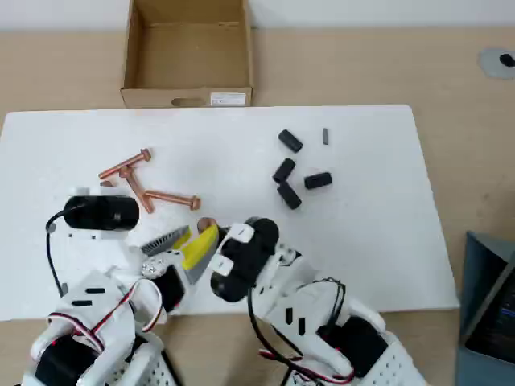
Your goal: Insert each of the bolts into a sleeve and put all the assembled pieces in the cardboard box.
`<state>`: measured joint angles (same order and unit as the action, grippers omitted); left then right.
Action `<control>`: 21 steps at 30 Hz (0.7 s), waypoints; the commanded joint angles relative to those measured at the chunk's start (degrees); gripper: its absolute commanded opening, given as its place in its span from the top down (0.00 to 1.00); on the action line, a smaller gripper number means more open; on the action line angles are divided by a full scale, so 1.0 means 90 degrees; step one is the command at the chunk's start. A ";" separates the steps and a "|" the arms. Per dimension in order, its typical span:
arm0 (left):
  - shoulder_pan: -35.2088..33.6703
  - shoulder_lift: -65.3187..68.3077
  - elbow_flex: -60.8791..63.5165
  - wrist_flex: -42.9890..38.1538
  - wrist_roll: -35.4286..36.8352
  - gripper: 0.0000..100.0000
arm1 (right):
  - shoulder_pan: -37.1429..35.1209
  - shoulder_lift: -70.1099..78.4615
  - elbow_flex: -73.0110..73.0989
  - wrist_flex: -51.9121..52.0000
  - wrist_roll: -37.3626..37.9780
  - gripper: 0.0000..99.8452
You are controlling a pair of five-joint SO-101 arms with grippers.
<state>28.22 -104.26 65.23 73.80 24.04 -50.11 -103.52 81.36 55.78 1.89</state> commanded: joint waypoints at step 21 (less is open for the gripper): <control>-0.1348 -0.0005 -0.1729 0.0166 -0.0430 0.99 | 0.0640 -0.1011 -0.0464 -0.0147 -0.0010 0.99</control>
<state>21.54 -104.26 51.78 74.77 23.08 -48.26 -103.52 81.36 55.78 1.89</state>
